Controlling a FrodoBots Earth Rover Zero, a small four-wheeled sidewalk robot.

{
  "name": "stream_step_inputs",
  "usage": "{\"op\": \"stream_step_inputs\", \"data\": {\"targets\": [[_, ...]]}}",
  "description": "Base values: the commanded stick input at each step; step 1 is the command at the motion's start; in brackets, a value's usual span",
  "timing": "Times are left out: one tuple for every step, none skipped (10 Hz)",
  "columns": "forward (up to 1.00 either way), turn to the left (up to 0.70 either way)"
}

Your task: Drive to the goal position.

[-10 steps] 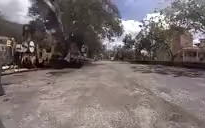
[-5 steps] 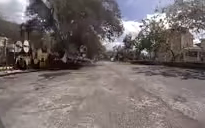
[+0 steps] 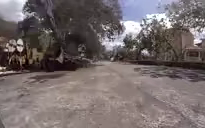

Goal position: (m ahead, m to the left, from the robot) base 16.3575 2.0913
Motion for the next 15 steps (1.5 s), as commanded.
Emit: {"op": "stream_step_inputs", "data": {"targets": [[0.85, 0.01], [0.85, 0.01], [0.85, 0.01], [0.85, 0.01], [0.85, 0.01], [0.85, 0.01], [0.85, 0.01], [0.85, 0.01], [0.85, 0.01], [0.85, 0.01], [0.85, 0.01], [0.85, 0.01], [0.85, 0.01], [0.85, 0.01], [0.85, 0.01]]}}
